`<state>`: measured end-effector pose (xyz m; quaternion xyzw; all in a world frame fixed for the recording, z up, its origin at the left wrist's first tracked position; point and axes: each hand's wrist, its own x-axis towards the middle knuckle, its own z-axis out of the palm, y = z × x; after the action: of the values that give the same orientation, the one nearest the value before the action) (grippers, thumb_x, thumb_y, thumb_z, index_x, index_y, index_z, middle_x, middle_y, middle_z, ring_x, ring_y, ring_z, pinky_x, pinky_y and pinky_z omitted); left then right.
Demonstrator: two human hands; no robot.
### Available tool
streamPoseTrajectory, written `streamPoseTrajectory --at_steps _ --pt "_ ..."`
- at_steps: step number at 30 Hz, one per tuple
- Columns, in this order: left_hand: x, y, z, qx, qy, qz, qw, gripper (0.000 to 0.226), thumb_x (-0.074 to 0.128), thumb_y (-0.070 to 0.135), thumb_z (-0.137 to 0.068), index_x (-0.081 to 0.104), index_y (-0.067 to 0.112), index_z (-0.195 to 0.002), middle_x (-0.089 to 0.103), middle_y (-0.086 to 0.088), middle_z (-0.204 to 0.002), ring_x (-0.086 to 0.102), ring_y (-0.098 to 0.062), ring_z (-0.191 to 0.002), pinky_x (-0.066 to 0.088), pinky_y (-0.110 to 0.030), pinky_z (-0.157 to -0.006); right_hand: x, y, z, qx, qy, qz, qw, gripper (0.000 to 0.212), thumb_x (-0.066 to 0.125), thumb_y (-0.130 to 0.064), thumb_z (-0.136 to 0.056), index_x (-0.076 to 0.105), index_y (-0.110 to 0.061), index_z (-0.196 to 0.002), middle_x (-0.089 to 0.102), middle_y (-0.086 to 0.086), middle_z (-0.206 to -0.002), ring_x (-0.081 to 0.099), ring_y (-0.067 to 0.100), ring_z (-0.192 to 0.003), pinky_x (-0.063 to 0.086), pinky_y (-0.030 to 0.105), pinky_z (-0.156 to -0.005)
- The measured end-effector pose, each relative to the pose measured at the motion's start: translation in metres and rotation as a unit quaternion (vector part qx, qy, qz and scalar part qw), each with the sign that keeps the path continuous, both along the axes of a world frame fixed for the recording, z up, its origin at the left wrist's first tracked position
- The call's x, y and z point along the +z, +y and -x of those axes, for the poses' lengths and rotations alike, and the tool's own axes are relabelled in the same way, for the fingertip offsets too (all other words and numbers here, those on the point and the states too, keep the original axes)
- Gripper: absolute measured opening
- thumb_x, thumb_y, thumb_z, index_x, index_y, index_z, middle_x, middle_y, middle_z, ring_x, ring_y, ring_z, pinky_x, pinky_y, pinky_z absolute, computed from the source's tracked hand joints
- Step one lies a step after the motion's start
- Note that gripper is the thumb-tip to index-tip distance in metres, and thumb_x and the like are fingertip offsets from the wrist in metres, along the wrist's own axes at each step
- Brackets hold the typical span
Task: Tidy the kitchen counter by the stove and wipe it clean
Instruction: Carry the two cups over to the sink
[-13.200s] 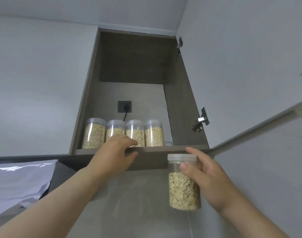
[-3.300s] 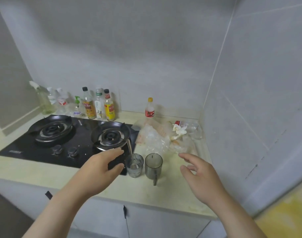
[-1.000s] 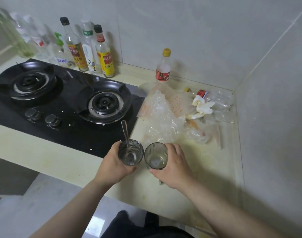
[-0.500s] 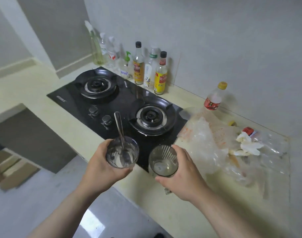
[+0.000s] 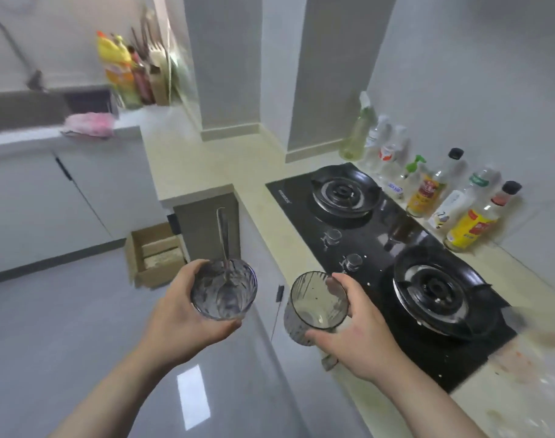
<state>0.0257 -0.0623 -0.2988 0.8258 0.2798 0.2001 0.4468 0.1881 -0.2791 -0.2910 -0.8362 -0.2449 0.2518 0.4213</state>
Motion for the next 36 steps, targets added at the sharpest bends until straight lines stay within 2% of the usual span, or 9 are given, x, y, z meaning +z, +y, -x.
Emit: streamPoseTrajectory --at_steps 3,6,9,11,14,26,30,34,36 --pt "0.003 0.037 0.031 0.036 -0.009 0.001 0.999 0.080 0.088 0.038 -0.045 0.045 0.052 -0.111 0.057 0.034 -0.110 0.054 0.015 -0.104 0.039 0.001 -0.075 0.006 0.049 0.016 0.033 0.005 -0.015 0.999 0.076 0.085 -0.028 -0.055 0.039 -0.064 -0.105 0.045 -0.037 -0.111 0.064 0.005 -0.094 0.061 0.038 -0.061" --pt "0.004 0.069 0.062 0.082 -0.006 -0.002 0.997 0.079 0.082 0.048 -0.042 0.042 0.060 -0.109 0.054 0.038 -0.111 0.053 0.016 -0.104 0.039 -0.004 -0.077 0.007 0.096 0.029 0.062 -0.008 -0.041 0.997 0.078 0.085 -0.041 -0.049 0.036 -0.067 -0.105 0.046 -0.038 -0.117 0.053 -0.003 -0.112 0.056 0.026 -0.076" --pt "0.003 0.096 0.087 0.128 -0.006 0.013 0.992 0.081 0.084 0.043 -0.043 0.048 0.051 -0.115 0.057 0.036 -0.110 0.057 0.011 -0.102 0.042 -0.010 -0.077 0.012 0.139 0.043 0.092 0.010 -0.052 0.994 0.070 0.087 -0.025 -0.061 0.040 -0.057 -0.102 0.045 -0.037 -0.116 0.061 -0.011 -0.084 0.052 0.014 -0.061" --pt "0.003 0.113 0.099 0.157 -0.009 0.017 0.987 0.080 0.084 0.043 -0.043 0.051 0.044 -0.116 0.058 0.035 -0.108 0.059 0.010 -0.100 0.044 -0.012 -0.076 0.014 0.166 0.049 0.102 0.020 -0.047 0.993 0.073 0.085 -0.016 -0.067 0.040 -0.050 -0.113 0.048 -0.029 -0.119 0.061 -0.007 -0.059 0.051 0.014 -0.049" --pt "0.005 0.139 0.111 0.195 -0.016 0.030 0.980 0.073 0.087 0.039 -0.047 0.051 0.046 -0.110 0.058 0.036 -0.106 0.058 0.011 -0.097 0.046 -0.016 -0.076 0.013 0.208 0.052 0.118 0.013 -0.034 0.992 0.084 0.084 -0.018 -0.070 0.036 -0.036 -0.137 0.049 -0.017 -0.130 0.059 -0.010 -0.053 0.045 0.006 -0.047" --pt "-0.008 0.296 0.104 0.271 -0.017 0.043 0.961 0.069 0.090 0.031 -0.050 0.052 0.048 -0.105 0.061 0.033 -0.106 0.060 0.011 -0.096 0.046 -0.016 -0.075 -0.007 0.407 0.025 0.217 -0.007 -0.048 0.975 0.090 0.085 -0.024 -0.069 0.032 -0.041 -0.140 0.046 -0.021 -0.126 0.052 -0.012 -0.091 0.044 0.003 -0.050" --pt "-0.011 0.368 0.083 0.279 -0.011 0.056 0.959 0.071 0.091 0.028 -0.049 0.052 0.050 -0.104 0.059 0.034 -0.106 0.058 0.012 -0.098 0.044 -0.015 -0.077 -0.017 0.483 0.001 0.216 -0.011 -0.029 0.976 0.091 0.086 -0.033 -0.064 0.034 -0.043 -0.137 0.047 -0.030 -0.119 0.049 -0.007 -0.105 0.039 0.000 -0.068" --pt "0.000 0.434 0.062 0.275 -0.011 0.051 0.960 0.070 0.092 0.023 -0.051 0.053 0.045 -0.105 0.058 0.036 -0.107 0.057 0.013 -0.098 0.043 -0.013 -0.077 -0.016 0.552 -0.017 0.224 -0.011 -0.019 0.974 0.077 0.087 -0.033 -0.060 0.036 -0.054 -0.113 0.046 -0.040 -0.110 0.046 -0.023 -0.103 0.037 -0.002 -0.075" --pt "0.004 0.466 0.054 0.268 -0.017 0.052 0.962 0.069 0.091 0.019 -0.052 0.054 0.043 -0.105 0.058 0.036 -0.106 0.057 0.013 -0.098 0.044 -0.011 -0.074 -0.015 0.584 -0.025 0.233 -0.017 -0.013 0.972 0.080 0.087 -0.033 -0.060 0.038 -0.051 -0.121 0.048 -0.035 -0.115 0.049 -0.013 -0.108 0.035 0.001 -0.084"
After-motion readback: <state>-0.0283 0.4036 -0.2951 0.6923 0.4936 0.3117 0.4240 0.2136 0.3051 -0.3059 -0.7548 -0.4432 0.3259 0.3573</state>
